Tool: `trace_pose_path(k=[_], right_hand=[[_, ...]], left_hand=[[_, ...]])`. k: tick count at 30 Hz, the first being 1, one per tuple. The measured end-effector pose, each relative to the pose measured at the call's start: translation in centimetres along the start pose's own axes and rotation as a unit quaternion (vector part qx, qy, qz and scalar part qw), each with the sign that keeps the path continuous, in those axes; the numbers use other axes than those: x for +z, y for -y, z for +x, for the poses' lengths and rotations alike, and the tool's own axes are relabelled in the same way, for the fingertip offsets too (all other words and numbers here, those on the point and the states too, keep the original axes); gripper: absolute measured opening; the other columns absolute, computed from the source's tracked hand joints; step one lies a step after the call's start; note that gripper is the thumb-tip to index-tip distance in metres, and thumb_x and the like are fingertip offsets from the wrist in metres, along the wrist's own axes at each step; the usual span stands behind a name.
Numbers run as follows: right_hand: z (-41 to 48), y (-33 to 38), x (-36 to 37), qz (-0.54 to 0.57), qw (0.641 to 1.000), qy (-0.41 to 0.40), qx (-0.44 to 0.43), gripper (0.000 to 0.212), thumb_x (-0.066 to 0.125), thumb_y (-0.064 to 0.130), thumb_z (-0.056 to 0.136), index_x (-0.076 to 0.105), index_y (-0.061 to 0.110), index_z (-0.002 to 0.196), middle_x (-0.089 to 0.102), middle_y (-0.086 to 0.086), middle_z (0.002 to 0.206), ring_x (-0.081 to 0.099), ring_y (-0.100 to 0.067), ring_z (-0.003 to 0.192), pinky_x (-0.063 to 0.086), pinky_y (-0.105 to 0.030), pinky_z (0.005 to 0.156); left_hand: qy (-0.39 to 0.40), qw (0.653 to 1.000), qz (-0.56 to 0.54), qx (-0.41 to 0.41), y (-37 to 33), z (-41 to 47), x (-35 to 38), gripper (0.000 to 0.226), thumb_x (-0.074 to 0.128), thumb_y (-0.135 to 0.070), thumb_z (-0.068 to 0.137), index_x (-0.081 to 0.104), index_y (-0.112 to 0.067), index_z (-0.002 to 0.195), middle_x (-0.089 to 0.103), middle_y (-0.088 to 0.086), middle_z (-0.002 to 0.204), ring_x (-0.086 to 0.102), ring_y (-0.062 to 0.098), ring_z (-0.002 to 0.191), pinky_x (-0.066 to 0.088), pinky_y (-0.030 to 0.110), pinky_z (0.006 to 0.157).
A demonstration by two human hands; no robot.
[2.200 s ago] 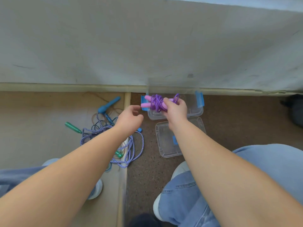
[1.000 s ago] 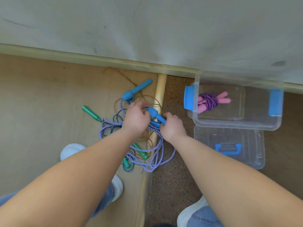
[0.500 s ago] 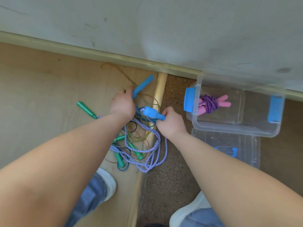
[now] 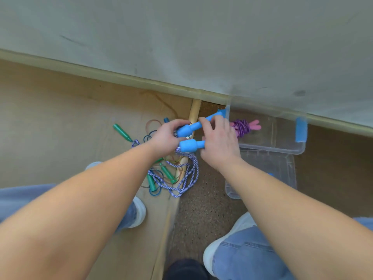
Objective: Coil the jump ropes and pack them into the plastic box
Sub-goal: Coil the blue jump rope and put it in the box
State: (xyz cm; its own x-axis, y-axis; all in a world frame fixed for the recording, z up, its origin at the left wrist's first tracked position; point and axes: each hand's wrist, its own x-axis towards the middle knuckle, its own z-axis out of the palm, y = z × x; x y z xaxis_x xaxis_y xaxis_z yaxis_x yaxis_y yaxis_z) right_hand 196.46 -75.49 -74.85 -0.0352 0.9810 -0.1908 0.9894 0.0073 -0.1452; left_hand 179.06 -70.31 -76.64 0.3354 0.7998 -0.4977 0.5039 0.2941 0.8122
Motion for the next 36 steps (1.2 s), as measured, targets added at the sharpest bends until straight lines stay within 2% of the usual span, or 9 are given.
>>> trace_pose_path(k=[3, 7, 11, 13, 15, 21, 27, 31, 36], right_hand=[[-2.1, -0.5, -2.3, -0.083, 0.996, -0.019, -0.026, 0.057, 0.069, 0.031, 0.072, 0.053, 0.022, 0.126, 0.046, -0.009, 0.130, 0.044, -0.032, 0.117, 0.034, -0.046, 0.091], [-5.2, -0.8, -4.8, -0.049, 0.995, 0.073, -0.040, 0.034, 0.061, 0.024, 0.082, 0.047, 0.020, 0.113, 0.058, -0.004, 0.112, 0.057, -0.030, 0.106, 0.041, -0.044, 0.087], [-7.6, -1.4, -6.7, 0.023, 0.990, 0.138, 0.009, 0.028, 0.056, 0.021, 0.087, 0.045, 0.019, 0.112, 0.061, -0.007, 0.111, 0.062, -0.034, 0.099, 0.051, -0.042, 0.076], [-8.2, -1.3, -8.1, 0.004, 0.989, 0.150, 0.012, 0.023, 0.054, 0.026, 0.090, 0.048, 0.019, 0.110, 0.063, -0.007, 0.111, 0.063, -0.034, 0.099, 0.050, -0.040, 0.075], [-8.6, -1.0, -9.6, -0.014, 0.991, 0.134, 0.012, 0.022, 0.054, 0.032, 0.090, 0.052, 0.020, 0.109, 0.064, -0.007, 0.109, 0.063, -0.033, 0.100, 0.049, -0.038, 0.076], [-10.6, -0.5, -13.8, -0.070, 0.993, 0.094, -0.009, 0.017, 0.056, 0.029, 0.088, 0.042, 0.023, 0.096, 0.052, 0.000, 0.090, 0.050, -0.027, 0.080, 0.047, -0.036, 0.073], [-12.6, -1.8, -15.8, 0.055, 0.984, 0.159, -0.061, 0.038, 0.056, 0.011, 0.084, 0.050, 0.025, 0.119, 0.058, -0.001, 0.101, 0.056, -0.024, 0.090, 0.050, -0.043, 0.081], [-13.0, -2.5, -15.9, 0.030, 0.993, 0.096, -0.060, 0.019, 0.051, 0.024, 0.096, 0.053, 0.022, 0.114, 0.064, -0.003, 0.100, 0.058, -0.025, 0.086, 0.046, -0.039, 0.071], [-13.9, -2.1, -15.1, 0.072, 0.987, 0.135, -0.046, 0.018, 0.052, 0.023, 0.097, 0.053, 0.021, 0.115, 0.064, -0.005, 0.099, 0.060, -0.026, 0.088, 0.049, -0.038, 0.075]], left_hand=[[0.044, 0.999, 0.026, -0.010, -1.8, -2.9, 0.2, 0.055, 0.062, 0.007, 0.081, 0.061, -0.023, 0.127, 0.064, -0.001, 0.120, 0.066, 0.013, 0.094, 0.056, 0.024, 0.076], [0.052, 0.998, 0.001, -0.023, -4.1, -6.6, 0.7, 0.057, 0.052, 0.011, 0.081, 0.059, -0.023, 0.125, 0.066, 0.003, 0.118, 0.067, 0.022, 0.107, 0.056, 0.037, 0.094], [0.065, 0.997, -0.026, -0.030, -6.7, -9.2, 1.6, 0.038, 0.057, -0.026, 0.086, 0.059, -0.028, 0.125, 0.065, 0.003, 0.119, 0.067, 0.016, 0.097, 0.054, 0.033, 0.090], [0.077, 0.990, 0.116, -0.008, -7.9, -10.3, 1.9, 0.053, 0.059, -0.058, 0.085, 0.054, -0.033, 0.132, 0.063, -0.006, 0.115, 0.063, 0.012, 0.095, 0.049, 0.029, 0.086], [0.074, 0.967, 0.243, 0.029, -8.7, -11.4, 2.3, 0.067, 0.065, -0.065, 0.079, 0.047, -0.035, 0.136, 0.062, -0.008, 0.113, 0.061, 0.013, 0.095, 0.045, 0.026, 0.081], [0.022, 0.965, 0.244, 0.094, -10.3, -13.3, 2.5, 0.043, 0.063, -0.014, 0.084, 0.054, -0.032, 0.121, 0.063, -0.006, 0.100, 0.059, 0.008, 0.076, 0.041, 0.018, 0.058], [0.014, 0.970, 0.229, 0.079, -11.6, -14.6, 1.5, 0.036, 0.054, -0.008, 0.086, 0.056, -0.036, 0.108, 0.062, -0.003, 0.089, 0.058, 0.014, 0.065, 0.044, 0.024, 0.052], [0.031, 0.985, 0.146, 0.083, -11.7, -14.6, 1.0, 0.038, 0.056, -0.006, 0.085, 0.061, -0.042, 0.098, 0.064, -0.003, 0.084, 0.052, 0.014, 0.062, 0.045, 0.028, 0.057], [0.038, 0.993, 0.074, 0.080, -11.3, -15.9, 1.8, 0.039, 0.059, -0.004, 0.082, 0.065, -0.031, 0.110, 0.061, -0.005, 0.077, 0.049, 0.005, 0.055, 0.041, 0.019, 0.054]])
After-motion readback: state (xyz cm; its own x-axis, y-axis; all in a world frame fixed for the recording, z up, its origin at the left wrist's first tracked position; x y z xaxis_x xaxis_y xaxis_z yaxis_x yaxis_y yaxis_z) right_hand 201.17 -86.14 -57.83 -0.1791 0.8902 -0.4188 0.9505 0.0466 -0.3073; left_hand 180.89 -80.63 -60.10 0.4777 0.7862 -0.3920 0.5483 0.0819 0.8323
